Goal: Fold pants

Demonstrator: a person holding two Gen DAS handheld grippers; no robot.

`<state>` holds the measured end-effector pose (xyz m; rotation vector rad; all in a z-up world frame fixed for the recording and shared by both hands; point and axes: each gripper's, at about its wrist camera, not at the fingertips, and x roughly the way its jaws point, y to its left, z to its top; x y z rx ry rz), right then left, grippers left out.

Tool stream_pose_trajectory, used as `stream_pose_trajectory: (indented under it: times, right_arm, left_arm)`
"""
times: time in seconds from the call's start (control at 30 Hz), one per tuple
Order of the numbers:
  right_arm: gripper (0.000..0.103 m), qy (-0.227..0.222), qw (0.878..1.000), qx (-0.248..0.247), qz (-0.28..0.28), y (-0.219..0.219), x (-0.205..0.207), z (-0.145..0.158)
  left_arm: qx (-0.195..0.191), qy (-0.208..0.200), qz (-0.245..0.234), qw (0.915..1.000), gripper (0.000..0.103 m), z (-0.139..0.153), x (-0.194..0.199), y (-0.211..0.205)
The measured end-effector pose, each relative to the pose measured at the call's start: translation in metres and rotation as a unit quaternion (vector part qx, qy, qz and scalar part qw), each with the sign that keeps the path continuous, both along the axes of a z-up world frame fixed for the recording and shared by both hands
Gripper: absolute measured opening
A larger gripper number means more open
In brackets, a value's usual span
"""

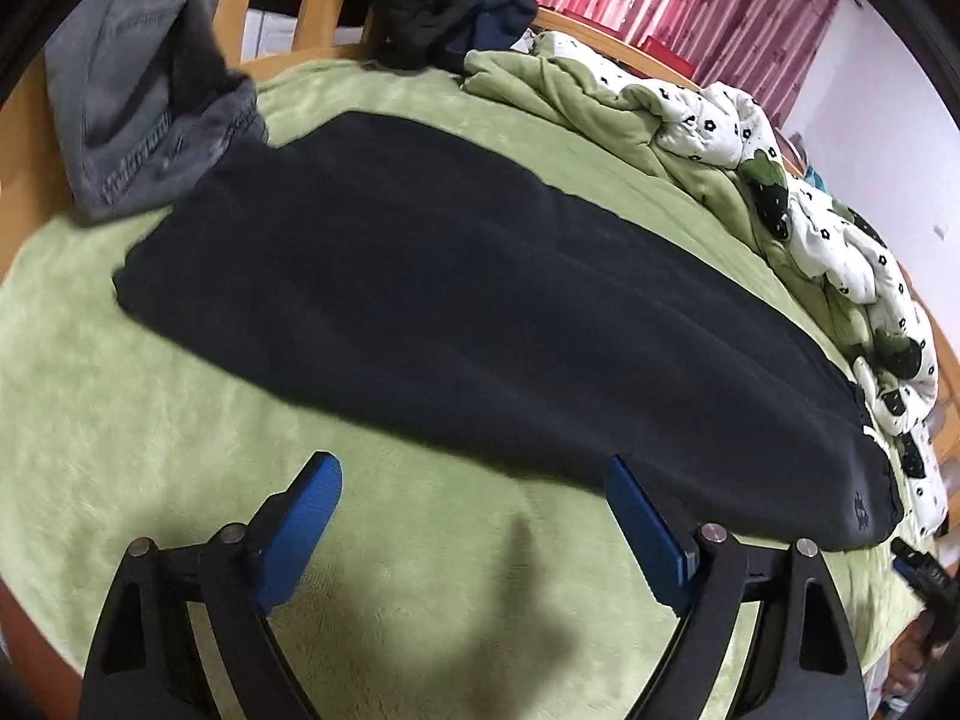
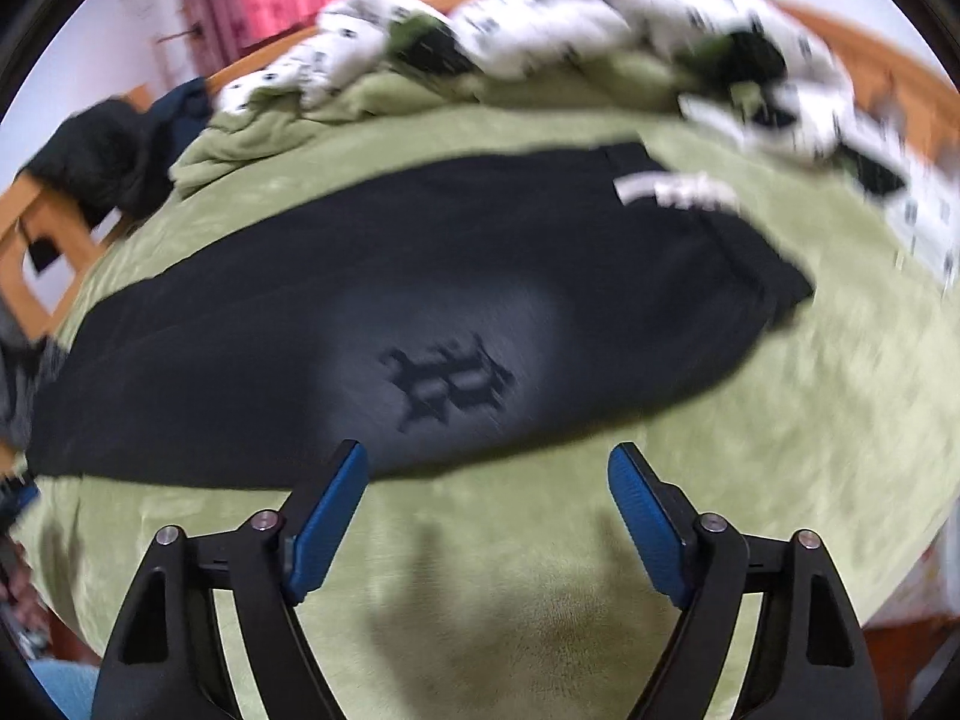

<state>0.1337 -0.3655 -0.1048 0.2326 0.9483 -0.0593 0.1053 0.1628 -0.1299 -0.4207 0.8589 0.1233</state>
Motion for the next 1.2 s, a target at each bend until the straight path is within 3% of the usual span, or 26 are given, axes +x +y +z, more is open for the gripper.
stream_pose_trajectory:
  times: [0.13, 0.33, 0.37, 0.4, 0.43, 0.5, 0.53, 0.57, 0.6, 0.7, 0.8, 0.93, 1.1, 1.2]
  right_arm:
    - [0.080, -0.007, 0.999, 0.030, -0.028, -0.016, 0.001, -0.024]
    - [0.079, -0.036, 0.995, 0.071, -0.057, -0.031, 0.011, -0.041]
    - [0.077, -0.033, 0.995, 0.075, -0.059, -0.031, 0.016, -0.044]
    - [0.068, -0.029, 0.995, 0.075, -0.061, -0.032, 0.020, -0.048]
    - [0.055, -0.021, 0.994, 0.082, -0.062, -0.033, 0.028, -0.054]
    - [0.046, -0.007, 0.993, 0.097, -0.060, -0.034, 0.039, -0.064]
    - [0.035, -0.004, 0.993, 0.102, -0.066, -0.037, 0.045, -0.068]
    - [0.029, -0.010, 0.992, 0.101, -0.072, -0.038, 0.047, -0.068]
    - [0.021, -0.015, 0.992, 0.099, -0.074, -0.038, 0.048, -0.066]
    - [0.016, -0.048, 0.992, 0.099, -0.065, -0.036, 0.055, -0.041]
    - [0.015, -0.068, 0.995, 0.058, -0.031, -0.022, 0.073, -0.009]
    - [0.014, -0.104, 0.994, 0.042, -0.012, -0.014, 0.102, 0.025]
    - [0.014, -0.145, 0.989, 0.021, -0.007, -0.011, 0.161, 0.046]
    - [0.014, -0.149, 0.989, 0.016, -0.005, -0.010, 0.200, 0.045]
  left_arm:
    - [-0.033, 0.002, -0.001, 0.9994, 0.088, -0.018, 0.005, 0.004]
    - [-0.042, -0.001, 0.017, 0.9990, 0.088, -0.030, 0.025, 0.011]
    - [-0.046, -0.003, 0.021, 0.9987, 0.088, -0.030, 0.028, 0.013]
    - [-0.052, -0.002, 0.025, 0.9984, 0.084, -0.030, 0.032, 0.016]
    - [-0.055, -0.001, 0.032, 0.9980, 0.080, -0.030, 0.036, 0.019]
    - [-0.059, 0.000, 0.045, 0.9972, 0.056, -0.031, 0.041, 0.027]
    - [-0.061, 0.006, 0.054, 0.9966, 0.044, -0.031, 0.046, 0.032]
    - [-0.058, 0.011, 0.060, 0.9964, 0.018, -0.031, 0.050, 0.034]
    - [-0.061, 0.009, 0.063, 0.9961, 0.015, -0.027, 0.053, 0.039]
    - [-0.067, -0.023, 0.051, 0.9962, 0.014, -0.007, 0.060, 0.043]
    - [-0.026, -0.054, 0.034, 0.9976, 0.014, 0.022, 0.078, 0.034]
    - [0.021, -0.095, 0.024, 0.9949, 0.014, 0.055, 0.120, 0.028]
    - [0.053, -0.117, 0.020, 0.9916, 0.013, 0.069, 0.184, 0.025]
    - [0.094, -0.098, 0.012, 0.9907, 0.013, 0.056, 0.228, 0.020]
